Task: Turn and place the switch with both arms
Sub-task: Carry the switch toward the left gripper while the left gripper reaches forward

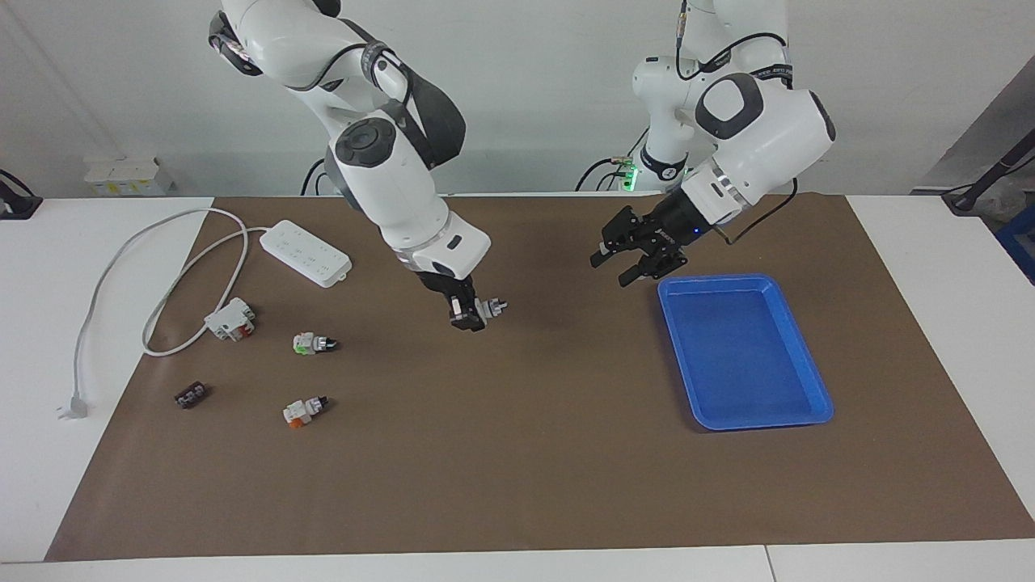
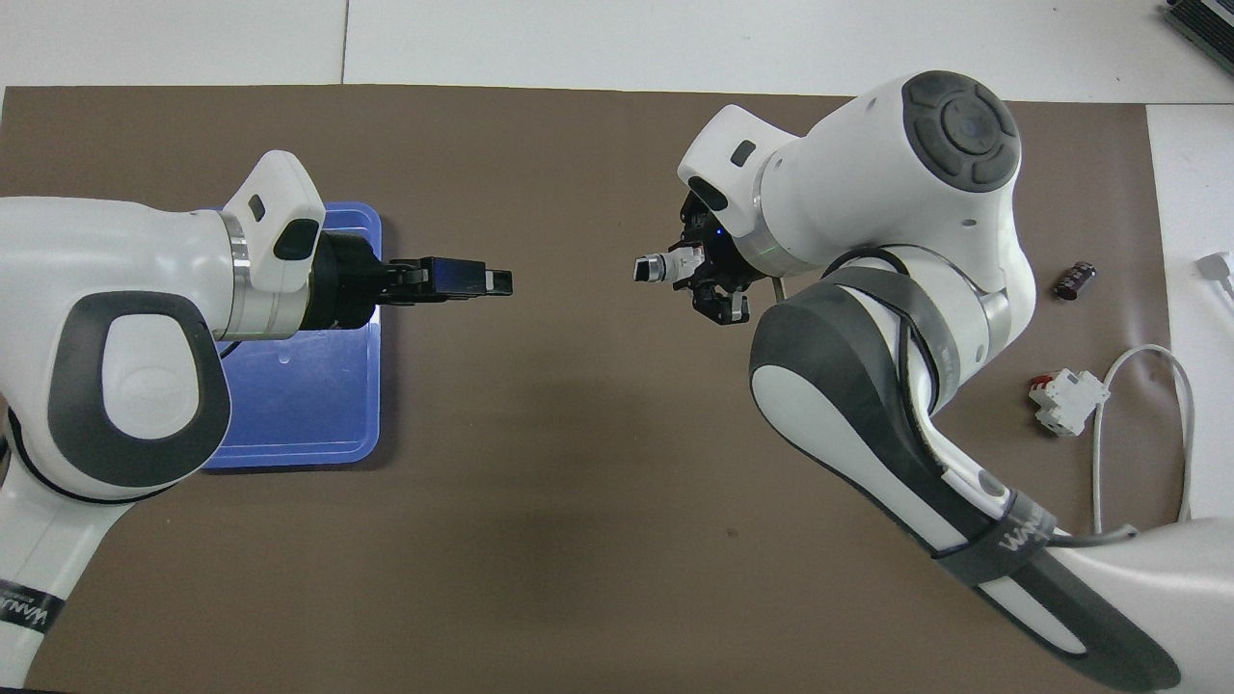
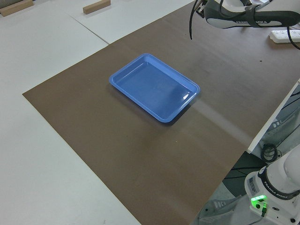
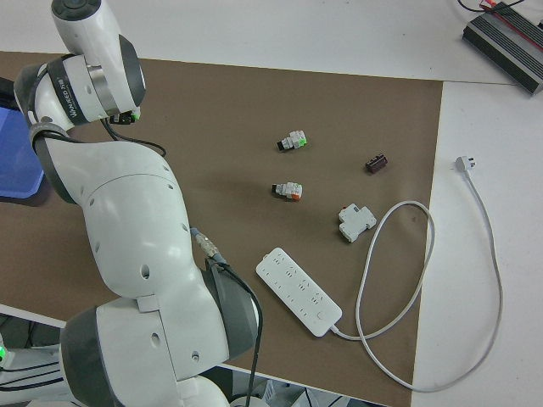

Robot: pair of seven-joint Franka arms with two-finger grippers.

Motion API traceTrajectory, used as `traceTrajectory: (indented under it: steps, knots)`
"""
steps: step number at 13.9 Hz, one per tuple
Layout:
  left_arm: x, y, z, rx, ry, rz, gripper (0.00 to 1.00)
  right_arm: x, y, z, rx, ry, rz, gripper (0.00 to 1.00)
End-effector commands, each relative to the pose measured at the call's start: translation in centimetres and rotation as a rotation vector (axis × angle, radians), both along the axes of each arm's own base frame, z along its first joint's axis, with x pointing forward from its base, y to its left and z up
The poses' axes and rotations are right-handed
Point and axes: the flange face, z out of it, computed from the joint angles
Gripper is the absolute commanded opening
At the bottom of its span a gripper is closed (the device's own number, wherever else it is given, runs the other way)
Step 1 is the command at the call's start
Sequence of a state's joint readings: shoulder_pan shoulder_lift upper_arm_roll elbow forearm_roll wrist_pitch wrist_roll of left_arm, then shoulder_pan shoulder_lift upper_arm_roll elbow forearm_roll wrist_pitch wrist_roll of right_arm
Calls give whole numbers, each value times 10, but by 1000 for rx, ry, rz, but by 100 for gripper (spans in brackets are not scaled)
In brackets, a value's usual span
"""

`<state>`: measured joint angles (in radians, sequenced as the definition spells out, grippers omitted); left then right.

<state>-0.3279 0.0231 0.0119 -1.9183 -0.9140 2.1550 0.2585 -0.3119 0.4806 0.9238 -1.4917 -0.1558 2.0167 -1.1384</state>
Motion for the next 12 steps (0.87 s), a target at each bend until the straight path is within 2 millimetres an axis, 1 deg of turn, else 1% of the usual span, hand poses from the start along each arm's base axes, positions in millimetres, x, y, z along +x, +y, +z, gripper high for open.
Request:
traceTrajectory:
  steps: [1,2,3,4,5,7,8,9,10,11,12]
  knots:
    - [-3,-13,-12,-56,-48,-38,64,-18,17,21,53,1,-46,0]
    - [-5,-16,-13,-92,-51,-40,62,-21,23,24,63,-4,-42,0]
    - [-7,-17,-11,-120,-70,-53,61,-27,29,34,70,-15,-44,0]
    - [-11,-21,-13,-126,-76,-75,59,-36,40,39,74,-14,-35,0]
    - [-14,-26,-15,-130,-78,-97,57,-43,47,47,74,-21,-32,0]
    - [-18,-27,-10,-174,-78,-130,53,-47,51,50,70,-18,-41,0]
    - [-20,-26,-8,-193,-78,-161,50,-45,48,48,61,-19,-47,0]
    - [-21,-19,-5,-209,-73,-174,50,-47,52,48,70,-11,-43,0]
    - [-19,-7,-4,-222,-61,-181,50,-45,47,52,75,-11,-56,0]
    - [-16,7,-2,-239,-46,-191,48,-43,42,53,83,-9,-61,0]
    - [-11,27,-1,-248,-46,-184,47,-42,38,56,93,-11,-58,0]
